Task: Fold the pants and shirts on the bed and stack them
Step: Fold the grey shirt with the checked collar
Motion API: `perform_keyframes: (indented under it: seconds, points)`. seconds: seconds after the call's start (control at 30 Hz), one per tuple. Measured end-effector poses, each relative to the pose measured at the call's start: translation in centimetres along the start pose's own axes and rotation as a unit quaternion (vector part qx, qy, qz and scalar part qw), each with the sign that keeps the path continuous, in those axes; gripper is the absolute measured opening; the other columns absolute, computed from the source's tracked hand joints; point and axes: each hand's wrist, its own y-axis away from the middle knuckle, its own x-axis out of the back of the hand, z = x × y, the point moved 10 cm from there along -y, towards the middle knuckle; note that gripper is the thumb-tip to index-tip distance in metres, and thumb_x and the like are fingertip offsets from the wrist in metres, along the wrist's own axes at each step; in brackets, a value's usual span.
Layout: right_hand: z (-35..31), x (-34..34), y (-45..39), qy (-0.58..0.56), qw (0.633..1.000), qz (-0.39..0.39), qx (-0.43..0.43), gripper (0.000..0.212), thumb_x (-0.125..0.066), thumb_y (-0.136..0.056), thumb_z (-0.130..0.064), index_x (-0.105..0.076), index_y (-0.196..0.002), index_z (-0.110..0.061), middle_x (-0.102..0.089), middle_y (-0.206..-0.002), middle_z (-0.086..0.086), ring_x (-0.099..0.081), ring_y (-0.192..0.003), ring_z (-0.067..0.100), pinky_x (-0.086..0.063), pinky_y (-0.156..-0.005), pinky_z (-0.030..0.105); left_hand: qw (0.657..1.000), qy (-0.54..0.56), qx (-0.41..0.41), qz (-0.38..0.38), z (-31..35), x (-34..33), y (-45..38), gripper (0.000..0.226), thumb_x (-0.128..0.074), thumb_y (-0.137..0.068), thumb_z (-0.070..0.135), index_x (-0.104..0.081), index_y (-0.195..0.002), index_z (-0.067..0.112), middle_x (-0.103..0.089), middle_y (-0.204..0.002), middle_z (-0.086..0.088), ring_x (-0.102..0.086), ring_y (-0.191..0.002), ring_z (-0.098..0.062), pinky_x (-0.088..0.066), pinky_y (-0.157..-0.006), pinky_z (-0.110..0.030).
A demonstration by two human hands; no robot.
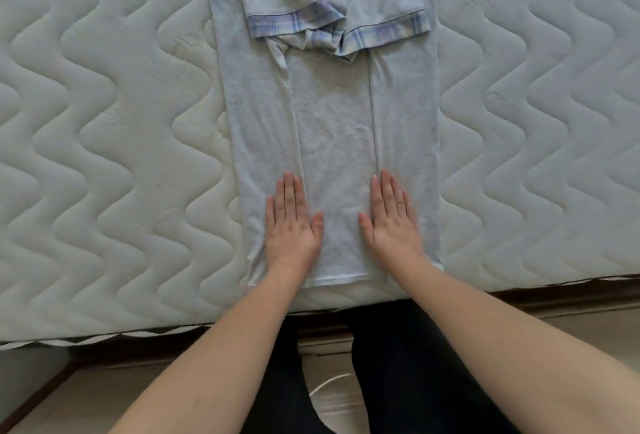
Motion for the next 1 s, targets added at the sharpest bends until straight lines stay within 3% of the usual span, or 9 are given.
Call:
perform_keyframes:
  seconds: [0.17, 0.27, 0.4, 0.5, 0.57, 0.63, 0.73, 0.83, 1.0]
  points:
    - [0.0, -1.9, 5.2, -0.014, 0.999, -0.038, 0.032, 0.067, -0.024, -0.100, -0.045, -0.007, -0.156, -0.011, -0.004, -0.163, 0.016, -0.003, -0.151, 0.025, -0.005, -0.123, 0.040, 0.997, 0.035, -0.002, -0.070, 1.4, -3.6, 7.8, 0.067, -0.023, -0.103, 0.036, 0.008, -0.154, 0.006, 0.012, -0.162, -0.011, 0.008, -0.152, -0.021, 0.001, -0.124, -0.036]
    - [0.1, -1.7, 7.2, -0.038, 0.997, -0.051, 0.048, 0.066, -0.033, -0.102, -0.041, -0.008, -0.156, -0.012, -0.004, -0.164, 0.013, -0.002, -0.151, 0.021, -0.009, -0.122, 0.036, 0.994, 0.058, -0.014, -0.091, 2.1, -3.8, 10.9, 0.066, -0.039, -0.100, 0.013, -0.004, -0.155, 0.002, 0.004, -0.163, -0.016, 0.000, -0.152, -0.028, -0.012, -0.124, -0.038]
    - [1.0, 1.0, 8.0, -0.109, 0.992, -0.022, 0.059, 0.052, -0.050, -0.101, -0.024, -0.037, -0.148, -0.007, -0.039, -0.153, 0.012, -0.039, -0.140, 0.026, -0.034, -0.111, 0.038, 0.987, 0.130, -0.050, -0.080, 3.4, -1.4, 12.1, 0.060, -0.050, -0.093, -0.004, -0.032, -0.150, -0.001, -0.028, -0.157, -0.021, -0.025, -0.148, -0.034, -0.026, -0.121, -0.043]
    - [4.4, 3.5, 7.6, -0.147, 0.988, 0.040, -0.027, 0.045, -0.056, -0.097, -0.020, -0.047, -0.140, -0.012, -0.054, -0.133, 0.009, -0.051, -0.121, 0.028, -0.037, -0.099, 0.038, 0.980, 0.184, -0.072, 0.005, 2.5, 2.2, 11.3, 0.043, -0.057, -0.092, 0.000, -0.054, -0.134, 0.000, -0.055, -0.130, -0.020, -0.057, -0.119, -0.034, -0.047, -0.103, -0.043]
    - [7.9, 4.3, 7.6, -0.162, 0.974, 0.069, -0.144, 0.051, -0.059, -0.094, -0.023, -0.043, -0.141, -0.012, -0.050, -0.134, 0.010, -0.046, -0.123, 0.028, -0.034, -0.102, 0.042, 0.979, 0.189, -0.002, 0.079, -0.9, 4.3, 10.2, 0.033, -0.053, -0.094, 0.013, -0.060, -0.125, 0.003, -0.059, -0.115, -0.016, -0.058, -0.104, -0.031, -0.049, -0.089, -0.043]
    - [10.5, 3.4, 7.6, -0.216, 0.944, 0.037, -0.245, 0.056, -0.065, -0.091, -0.026, -0.042, -0.139, -0.010, -0.051, -0.133, 0.011, -0.047, -0.123, 0.029, -0.037, -0.106, 0.046, 0.967, 0.174, 0.158, 0.098, -6.2, 4.4, 9.7, 0.035, -0.056, -0.095, 0.023, -0.058, -0.126, 0.008, -0.058, -0.116, -0.015, -0.055, -0.105, -0.032, -0.046, -0.088, -0.045]
    - [11.4, 0.9, 8.0, -0.261, 0.913, -0.086, -0.303, 0.045, -0.067, -0.090, -0.032, -0.051, -0.125, -0.009, -0.062, -0.119, 0.011, -0.058, -0.110, 0.032, -0.046, -0.096, 0.048, 0.927, 0.199, 0.318, -0.017, -11.2, 1.2, 10.5, 0.045, -0.061, -0.094, 0.037, -0.052, -0.128, 0.010, -0.058, -0.125, -0.016, -0.054, -0.114, -0.036, -0.044, -0.095, -0.046]
    - [10.8, 0.3, 8.8, -0.248, 0.913, -0.154, -0.286, 0.042, -0.065, -0.093, -0.032, -0.057, -0.126, -0.006, -0.065, -0.120, 0.013, -0.060, -0.107, 0.033, -0.048, -0.088, 0.040, 0.938, 0.182, 0.268, -0.120, -11.0, -0.8, 10.7, 0.046, -0.057, -0.096, 0.044, -0.058, -0.124, 0.007, -0.058, -0.121, -0.018, -0.053, -0.115, -0.038, -0.044, -0.097, -0.044]
    - [9.4, 3.5, 10.6, -0.379, 0.885, -0.085, -0.257, 0.051, -0.067, -0.092, -0.021, -0.040, -0.136, -0.019, -0.062, -0.119, 0.008, -0.062, -0.091, 0.018, -0.057, -0.080, 0.041, 0.880, 0.394, 0.259, -0.053, -9.5, 1.1, 13.2, 0.031, -0.064, -0.094, 0.039, -0.056, -0.117, 0.019, -0.062, -0.106, 0.012, -0.062, -0.096, -0.014, -0.045, -0.079, -0.028]
